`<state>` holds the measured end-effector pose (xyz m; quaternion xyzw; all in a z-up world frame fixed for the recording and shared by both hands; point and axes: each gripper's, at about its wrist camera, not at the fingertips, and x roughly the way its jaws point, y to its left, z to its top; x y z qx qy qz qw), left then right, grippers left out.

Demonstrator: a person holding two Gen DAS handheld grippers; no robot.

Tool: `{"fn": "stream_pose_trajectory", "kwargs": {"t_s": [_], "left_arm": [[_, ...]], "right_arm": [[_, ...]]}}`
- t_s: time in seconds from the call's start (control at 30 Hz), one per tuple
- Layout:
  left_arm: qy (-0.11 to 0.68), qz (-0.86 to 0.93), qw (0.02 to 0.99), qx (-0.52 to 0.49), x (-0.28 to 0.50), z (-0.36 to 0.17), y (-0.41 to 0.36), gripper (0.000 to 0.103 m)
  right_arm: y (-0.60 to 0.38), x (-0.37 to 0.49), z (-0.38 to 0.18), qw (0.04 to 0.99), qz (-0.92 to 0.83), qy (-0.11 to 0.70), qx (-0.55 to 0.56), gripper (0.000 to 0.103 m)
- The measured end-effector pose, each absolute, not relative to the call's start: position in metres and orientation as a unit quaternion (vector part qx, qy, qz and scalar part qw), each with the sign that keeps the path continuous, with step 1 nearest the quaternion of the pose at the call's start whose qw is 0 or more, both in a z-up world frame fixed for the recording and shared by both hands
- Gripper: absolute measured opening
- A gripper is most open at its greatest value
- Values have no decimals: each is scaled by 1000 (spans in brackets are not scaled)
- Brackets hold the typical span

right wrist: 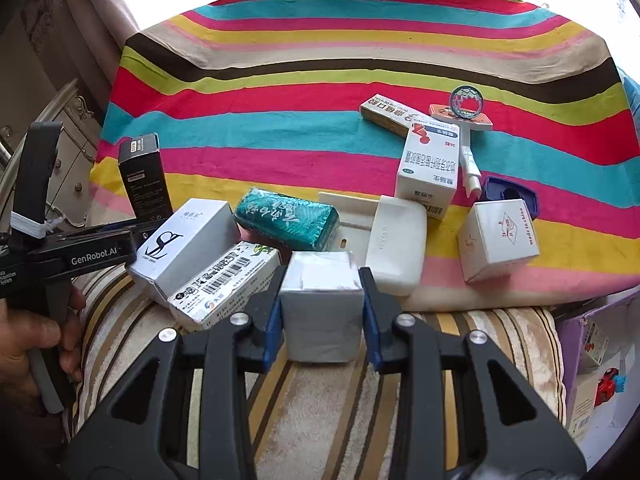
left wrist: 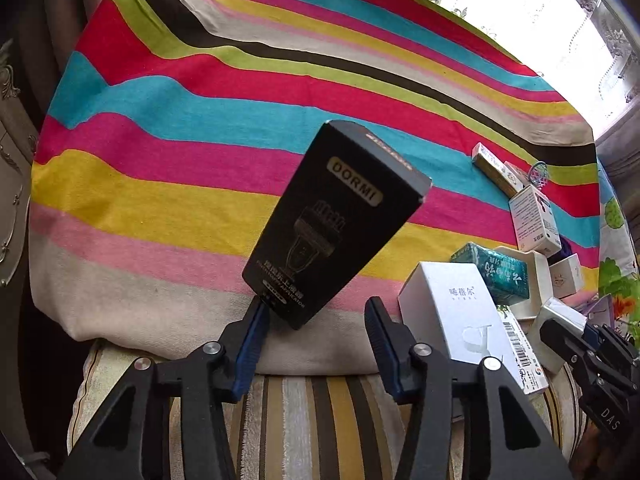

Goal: Organize rigid objects

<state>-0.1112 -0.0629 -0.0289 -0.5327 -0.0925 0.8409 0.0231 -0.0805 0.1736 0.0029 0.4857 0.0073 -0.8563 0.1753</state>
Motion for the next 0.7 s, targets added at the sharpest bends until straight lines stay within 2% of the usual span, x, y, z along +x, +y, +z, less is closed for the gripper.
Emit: {"fn": "stream_pose_trajectory", "kwargs": {"t_s": [0.17, 0.3, 0.33, 0.37, 0.43, 0.6, 0.7], "left_arm": [[-91, 845, 27, -526, -107, -27, -61, 30], [-97, 848, 24, -520, -103, -23, -63, 33], [-99, 849, 22, -518, -101, -22, -63, 42], [-101, 852, 22, -514, -100, -19, -63, 58], [-101, 858, 22, -502, -96, -12, -63, 78], [-106, 872, 44, -476, -108, 4, -58, 80], [-64, 879, 49, -469, -128, 9, -46, 81]], "right_arm": [[177, -78, 6, 178, -860, 0, 479, 38], [183, -75, 9, 182, -861, -11, 474, 38], [185, -73, 9, 183, -861, -15, 474, 38], [187, -72, 9, 184, -861, -19, 473, 38], [193, -70, 9, 185, -861, -28, 473, 38], [199, -65, 12, 187, -862, -38, 469, 38], [200, -61, 14, 187, -864, -36, 466, 38]]}}
